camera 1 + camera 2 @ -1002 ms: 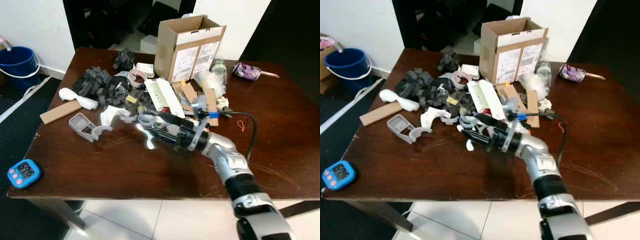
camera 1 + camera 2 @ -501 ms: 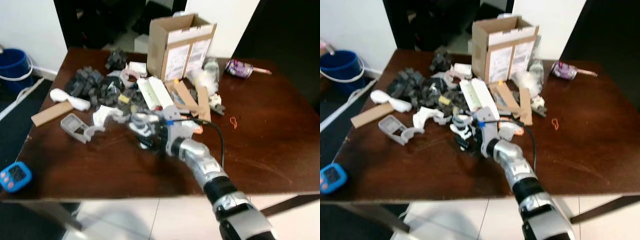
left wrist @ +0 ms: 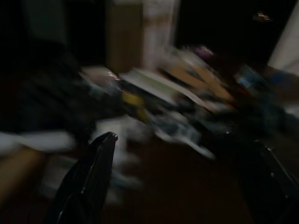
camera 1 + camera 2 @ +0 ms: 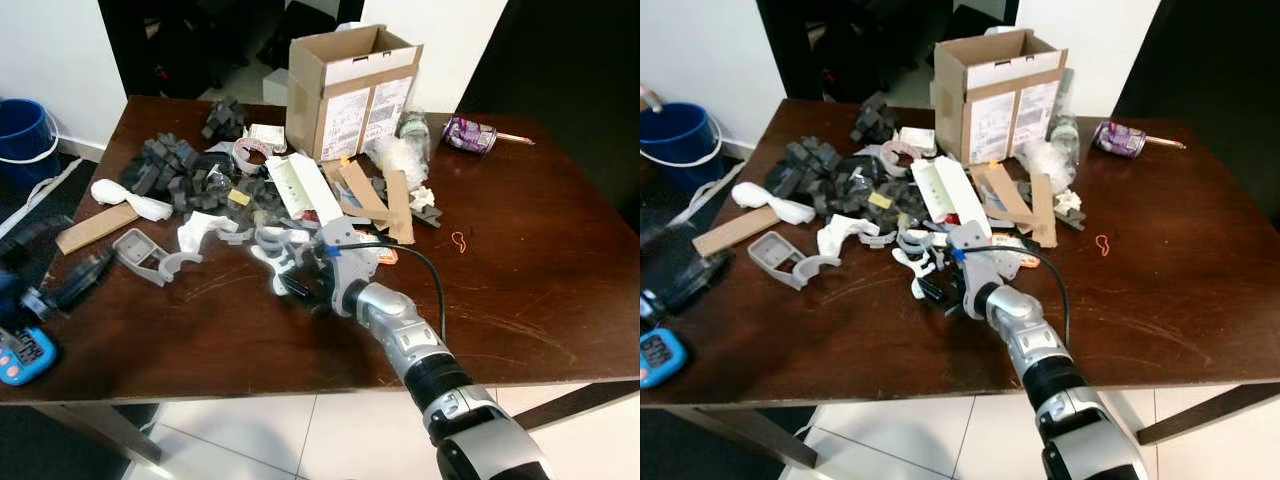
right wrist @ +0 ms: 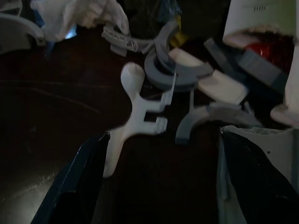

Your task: Picking trash to rubbish bin

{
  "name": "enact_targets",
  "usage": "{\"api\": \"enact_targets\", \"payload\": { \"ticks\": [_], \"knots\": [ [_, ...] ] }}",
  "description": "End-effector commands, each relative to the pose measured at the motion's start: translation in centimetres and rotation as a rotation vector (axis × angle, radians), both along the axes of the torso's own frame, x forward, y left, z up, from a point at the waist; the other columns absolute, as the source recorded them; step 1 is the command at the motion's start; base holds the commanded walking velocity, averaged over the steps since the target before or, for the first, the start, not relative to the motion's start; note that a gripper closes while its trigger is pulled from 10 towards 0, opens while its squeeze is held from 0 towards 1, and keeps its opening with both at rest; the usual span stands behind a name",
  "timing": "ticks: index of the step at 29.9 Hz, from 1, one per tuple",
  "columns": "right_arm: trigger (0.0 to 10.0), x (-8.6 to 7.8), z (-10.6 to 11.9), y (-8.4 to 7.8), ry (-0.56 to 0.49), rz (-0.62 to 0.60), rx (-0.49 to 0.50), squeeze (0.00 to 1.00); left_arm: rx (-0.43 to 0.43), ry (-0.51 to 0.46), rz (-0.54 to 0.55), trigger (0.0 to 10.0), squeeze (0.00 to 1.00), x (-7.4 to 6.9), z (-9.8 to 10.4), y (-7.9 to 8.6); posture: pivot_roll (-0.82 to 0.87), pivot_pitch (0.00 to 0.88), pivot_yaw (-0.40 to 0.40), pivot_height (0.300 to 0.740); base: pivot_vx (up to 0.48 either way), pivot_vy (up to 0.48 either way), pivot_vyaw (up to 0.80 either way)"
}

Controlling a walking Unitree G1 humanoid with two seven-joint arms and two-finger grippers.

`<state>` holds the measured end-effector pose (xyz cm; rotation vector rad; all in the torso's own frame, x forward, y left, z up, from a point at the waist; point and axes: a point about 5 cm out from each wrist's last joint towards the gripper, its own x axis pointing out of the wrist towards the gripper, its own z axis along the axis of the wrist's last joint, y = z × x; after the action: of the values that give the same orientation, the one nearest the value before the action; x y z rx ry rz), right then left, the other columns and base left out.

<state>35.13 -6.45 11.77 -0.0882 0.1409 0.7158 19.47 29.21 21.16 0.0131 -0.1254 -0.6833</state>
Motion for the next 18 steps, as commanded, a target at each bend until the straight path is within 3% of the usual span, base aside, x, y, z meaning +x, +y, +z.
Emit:
{"api": "enact_targets", "payload": {
  "ticks": [1,7,11,13,14,18],
  "knots": [
    [10.0,-0.4,-0.9,-0.2,0.035,-0.013,-0.002,0.0,0.039,0.031,-0.107,10.0,0.0,-1.0,0.8,-0.8,0.19,0.145,-0.093,0.74,0.0,0.0,0.0],
    [10.0,-0.4,-0.9,0.2,0.028,-0.02,-0.005,0.0,0.089,0.187,-0.192,10.0,0.0,-2.8,-1.0,-1.5,0.2,0.15,-0.089,0.74,0.0,0.0,0.0],
    [10.0,-0.4,-0.9,0.3,0.029,-0.02,0.0,0.0,0.092,0.209,-0.2,10.0,0.0,-3.1,-1.3,-1.5,0.2,0.152,-0.09,0.74,0.0,0.0,0.0],
    [10.0,-0.4,-0.4,0.5,0.017,-0.015,0.037,0.0,0.097,0.219,-0.199,10.0,0.0,-3.4,-1.5,-1.7,0.21,0.158,-0.097,0.74,0.0,0.0,0.0],
    [10.0,-0.2,0.6,0.8,-0.012,-0.014,0.111,0.0,0.108,0.211,-0.193,10.0,0.0,-3.8,-1.3,-2.0,0.21,0.161,-0.104,0.74,0.0,0.0,0.0],
    [10.0,0.1,1.6,0.9,-0.02,-0.023,0.187,0.0,0.118,0.188,-0.194,10.0,0.0,-3.7,-0.9,-2.4,0.22,0.162,-0.108,0.74,0.0,0.0,0.0]
  ]
}}
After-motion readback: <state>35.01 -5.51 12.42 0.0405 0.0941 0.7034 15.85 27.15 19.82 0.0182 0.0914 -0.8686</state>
